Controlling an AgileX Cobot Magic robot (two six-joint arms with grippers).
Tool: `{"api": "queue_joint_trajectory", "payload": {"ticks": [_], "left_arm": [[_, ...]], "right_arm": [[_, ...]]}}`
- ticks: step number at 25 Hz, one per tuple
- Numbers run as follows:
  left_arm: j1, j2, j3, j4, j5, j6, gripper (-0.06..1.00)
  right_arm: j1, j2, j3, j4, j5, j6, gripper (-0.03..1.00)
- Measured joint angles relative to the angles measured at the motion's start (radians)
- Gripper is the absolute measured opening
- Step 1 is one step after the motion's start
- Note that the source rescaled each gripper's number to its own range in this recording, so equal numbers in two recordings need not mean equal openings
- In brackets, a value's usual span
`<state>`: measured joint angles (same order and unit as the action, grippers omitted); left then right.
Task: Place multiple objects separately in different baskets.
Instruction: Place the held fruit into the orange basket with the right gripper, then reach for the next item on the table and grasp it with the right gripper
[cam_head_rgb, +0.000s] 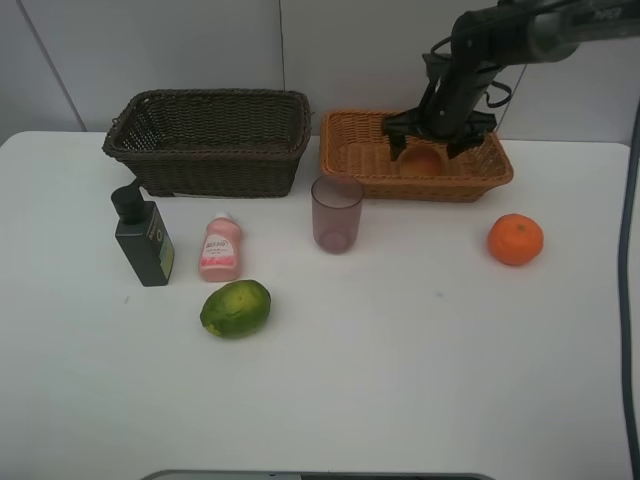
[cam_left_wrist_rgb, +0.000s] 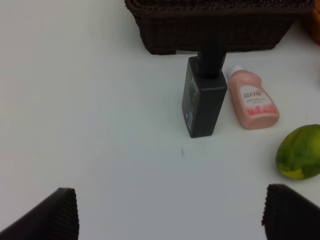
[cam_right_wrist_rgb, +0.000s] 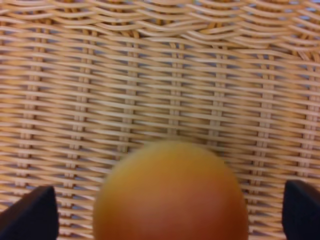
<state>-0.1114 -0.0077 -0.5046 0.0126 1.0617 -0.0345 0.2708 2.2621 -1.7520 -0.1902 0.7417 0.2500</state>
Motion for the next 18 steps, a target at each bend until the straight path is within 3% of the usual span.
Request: {"api": "queue_joint_trajectory", "payload": {"ticks": [5, 13, 18], "left_arm": [[0.0, 0.0, 0.0, 0.0, 0.0, 0.0, 0.95], [0.0, 0.0, 0.0, 0.0, 0.0, 0.0, 0.95], [0.0, 0.0, 0.0, 0.0, 0.0, 0.0, 0.95]], "right_arm": [[0.005, -0.054, 0.0, 0.008, 0.055, 0.0, 1.0], [0.025, -0.161, 0.001, 0.026, 0.268, 0.0, 1.0], [0.025, -0.254, 0.119, 0.011, 0.284, 0.0, 1.0]]}}
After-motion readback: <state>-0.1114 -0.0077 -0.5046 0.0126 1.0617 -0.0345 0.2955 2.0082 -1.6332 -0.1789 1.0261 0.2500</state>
